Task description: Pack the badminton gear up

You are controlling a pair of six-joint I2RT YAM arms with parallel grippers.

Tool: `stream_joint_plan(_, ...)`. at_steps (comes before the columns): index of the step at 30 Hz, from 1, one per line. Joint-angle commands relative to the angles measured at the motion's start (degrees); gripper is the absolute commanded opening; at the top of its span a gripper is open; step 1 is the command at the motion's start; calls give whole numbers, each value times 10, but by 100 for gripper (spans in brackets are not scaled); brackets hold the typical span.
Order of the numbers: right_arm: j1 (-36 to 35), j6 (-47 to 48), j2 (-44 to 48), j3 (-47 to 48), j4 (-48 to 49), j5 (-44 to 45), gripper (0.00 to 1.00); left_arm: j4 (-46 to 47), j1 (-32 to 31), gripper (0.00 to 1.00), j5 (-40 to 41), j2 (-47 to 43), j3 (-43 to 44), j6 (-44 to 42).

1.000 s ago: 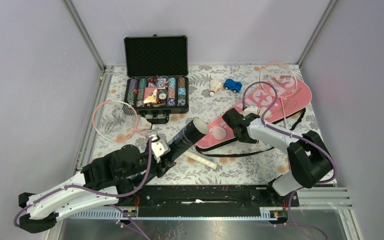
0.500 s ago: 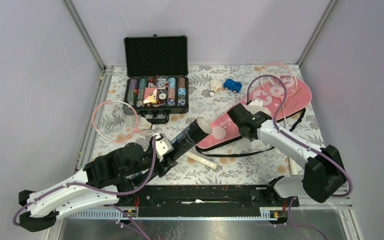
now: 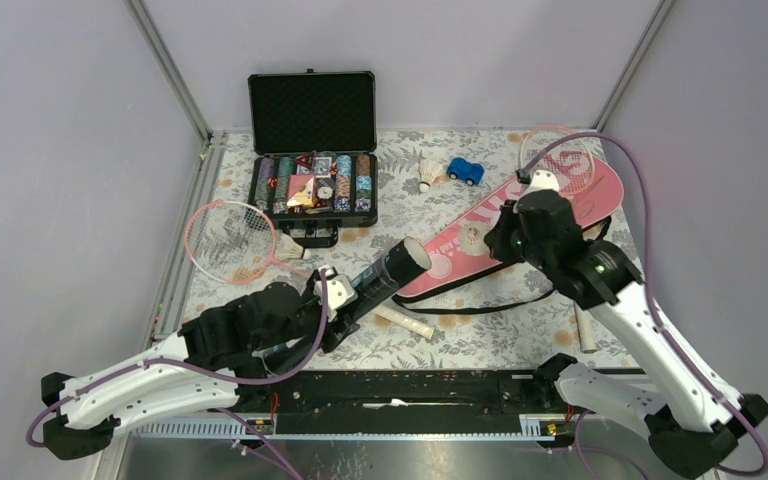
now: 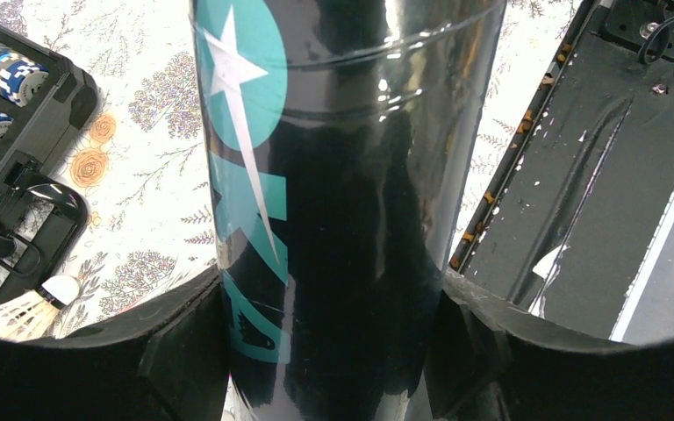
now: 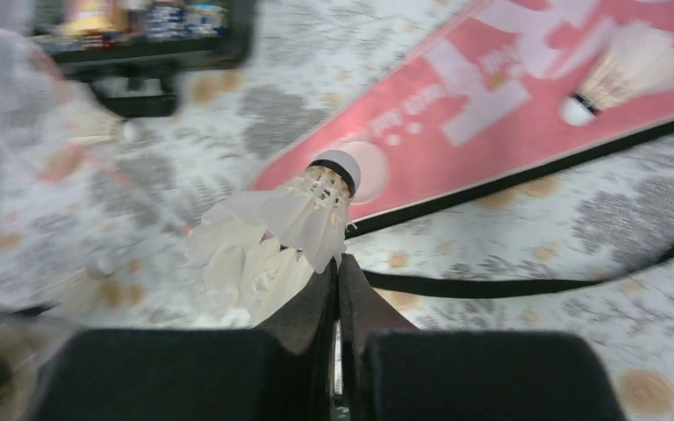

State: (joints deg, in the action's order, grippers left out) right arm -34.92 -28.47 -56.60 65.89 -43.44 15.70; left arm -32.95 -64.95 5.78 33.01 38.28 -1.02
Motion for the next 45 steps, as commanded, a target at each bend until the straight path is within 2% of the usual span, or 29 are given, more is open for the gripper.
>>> stream_joint_plan(1,2,-5,54,45,23,-148,0,52,2,40,-30,-3,21,-11)
stream_joint_plan(9,1,-34,126,84,25,-258,0,59,2,40,-86,-2,29,-63)
stream_joint_plan(14,2,-50,150,59,52,-355,0,83,2,40,-102,-2,23,-66)
stream_joint_plan(27,1,-69,112,23,63,-535,0,99,2,41,-151,-10,15,-108)
stream_joint_plan(31,2,-58,92,24,59,-552,0,99,2,42,-164,-14,14,-129)
stream_joint_plan(35,1,-41,83,3,64,-534,0,106,2,42,-172,-18,9,-141)
stream_joint_plan(45,1,-92,74,-46,117,-540,1,109,2,42,-174,-11,11,-148)
